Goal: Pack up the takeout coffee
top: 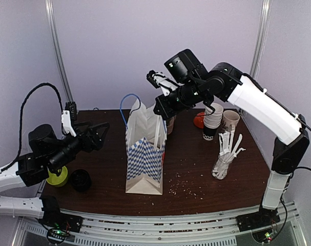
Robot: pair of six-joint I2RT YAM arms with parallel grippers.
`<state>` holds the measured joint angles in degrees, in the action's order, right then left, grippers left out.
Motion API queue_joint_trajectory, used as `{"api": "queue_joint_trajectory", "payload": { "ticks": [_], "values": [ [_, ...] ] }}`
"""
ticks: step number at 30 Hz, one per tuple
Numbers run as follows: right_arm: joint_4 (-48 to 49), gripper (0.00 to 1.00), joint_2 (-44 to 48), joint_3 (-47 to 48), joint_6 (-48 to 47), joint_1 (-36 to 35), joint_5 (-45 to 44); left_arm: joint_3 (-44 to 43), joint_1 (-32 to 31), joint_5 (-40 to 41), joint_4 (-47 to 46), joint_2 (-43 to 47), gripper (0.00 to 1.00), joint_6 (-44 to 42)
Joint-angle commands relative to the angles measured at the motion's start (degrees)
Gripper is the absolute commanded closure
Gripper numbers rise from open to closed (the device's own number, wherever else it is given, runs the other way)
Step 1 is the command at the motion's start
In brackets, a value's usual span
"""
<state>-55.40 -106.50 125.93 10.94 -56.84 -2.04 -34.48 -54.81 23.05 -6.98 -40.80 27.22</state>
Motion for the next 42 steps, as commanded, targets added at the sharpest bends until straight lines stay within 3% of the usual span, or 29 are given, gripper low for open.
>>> {"api": "queue_joint_trajectory", "payload": {
  "ticks": [1, 4, 6, 8, 12, 18, 25, 33, 42],
  "values": [
    [-1.31, 0.79, -2.32, 0.63, -0.52, -0.7, 1.29, 0.49, 0.17, -0.98, -2.83, 0.15, 0.02, 0.84],
    [-0.68, 0.44, -1.21, 0.63, -0.96, -1.61, 0.73, 0.32, 0.14, -0.99, -2.47, 0.5, 0.02, 0.77],
    [-0.02, 0.33, 0.16, 0.7, -0.42, -1.73, 0.61, 0.14, 0.14, -0.99, -2.42, 0.63, 0.02, 0.46],
    [0.91, 0.29, 1.93, 0.77, 0.31, -1.75, 0.25, -0.24, 0.18, -0.87, -2.34, 0.57, 0.02, 0.15],
    [5.58, 0.26, 9.4, -3.83, 2.15, -1.76, -2.05, -1.58, 0.15, -1.23, -2.52, 0.33, 0.02, -0.77],
    [18.26, 0.24, 25.05, -23.68, 4.73, -1.79, -5.1, -6.39, 0.14, -6.08, -0.89, -2.89, 0.02, -3.33],
    [29.95, 0.23, 34.07, -43.2, 10.03, -1.84, -4.69, -12.54, 0.15, -12.13, 1.85, -10.33, 0.02, -5.16],
    [34.64, 0.22, 29.26, -46.03, 17.2, -1.74, -2.13, -17.72, 0.19, -8.24, 8.1, -17.04, 0.02, -3.84],
    [30.94, 0.23, 20.91, -42.37, 22.52, -1.64, -1.64, -19.27, 0.21, -9.54, 7.51, -20.29, 0.06, -3.83]
  ]
}}
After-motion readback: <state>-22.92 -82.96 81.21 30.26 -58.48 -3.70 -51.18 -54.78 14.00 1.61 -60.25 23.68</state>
